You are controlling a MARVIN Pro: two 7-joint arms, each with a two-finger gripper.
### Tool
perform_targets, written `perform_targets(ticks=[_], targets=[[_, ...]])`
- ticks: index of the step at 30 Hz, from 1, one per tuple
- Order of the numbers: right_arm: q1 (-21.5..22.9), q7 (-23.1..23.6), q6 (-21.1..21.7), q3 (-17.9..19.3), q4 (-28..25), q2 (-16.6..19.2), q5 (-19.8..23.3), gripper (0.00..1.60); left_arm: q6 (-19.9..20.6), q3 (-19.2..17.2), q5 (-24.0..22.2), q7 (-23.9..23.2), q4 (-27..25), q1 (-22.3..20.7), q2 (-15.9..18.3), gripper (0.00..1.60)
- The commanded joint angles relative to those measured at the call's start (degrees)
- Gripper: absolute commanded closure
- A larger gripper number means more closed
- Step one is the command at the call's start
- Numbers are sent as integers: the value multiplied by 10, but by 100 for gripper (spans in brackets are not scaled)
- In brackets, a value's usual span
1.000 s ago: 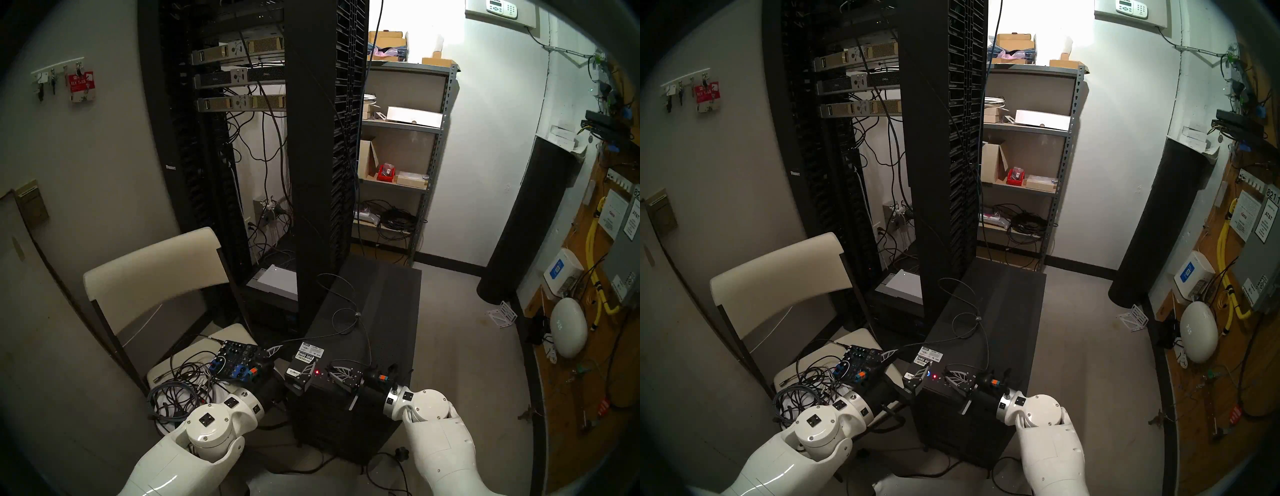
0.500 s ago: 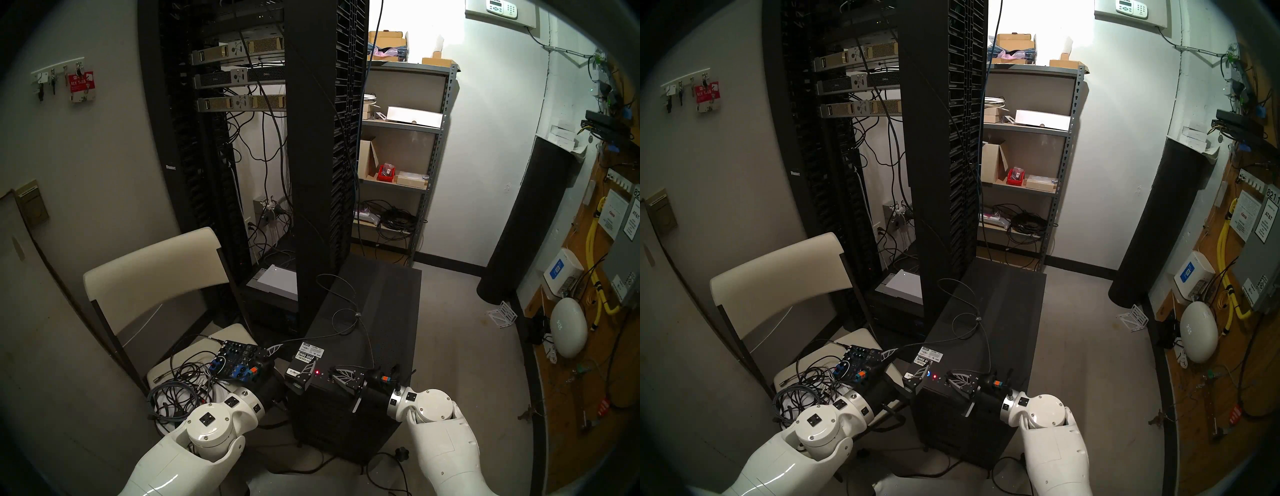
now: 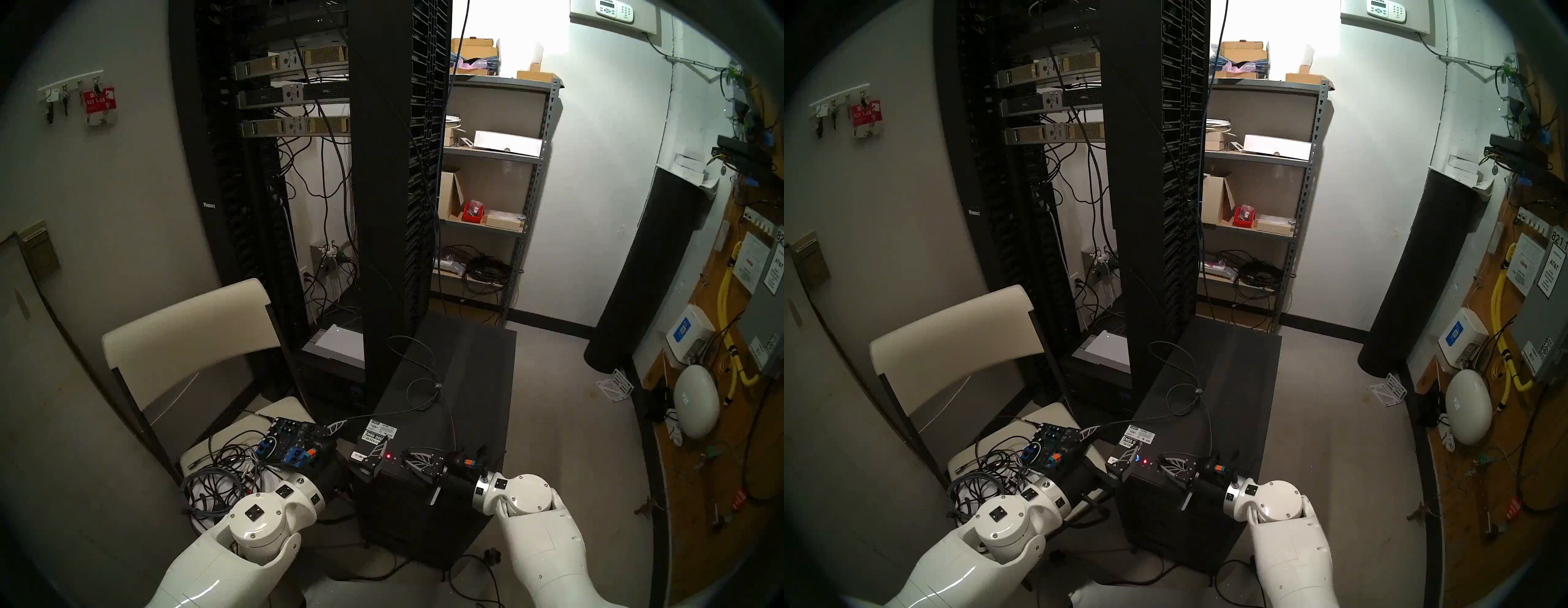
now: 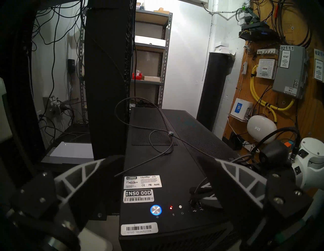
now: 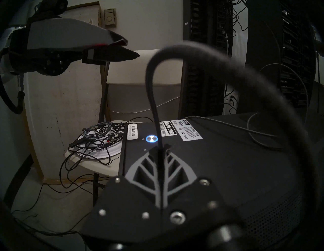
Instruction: Insert the cable into the workstation's USB slot
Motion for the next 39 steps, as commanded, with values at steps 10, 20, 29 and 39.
perform_targets(ticks=[10,20,29,39], targets=[[-11,-7,14,-7,21,12,-14,160,-4,-3,-2,1,-14,2,-2,0],[-22,2,-3,7,-14,-3,27,160,-5,-3,0,2,-14,3,-4,0],[-30,19,-5,12,-33,-8,48,137,-5,-3,-1,0,-12,2,-4,0],[-27,26,-15,18,-28,-12,49,68,-4,-2,2,0,-12,1,-4,0]])
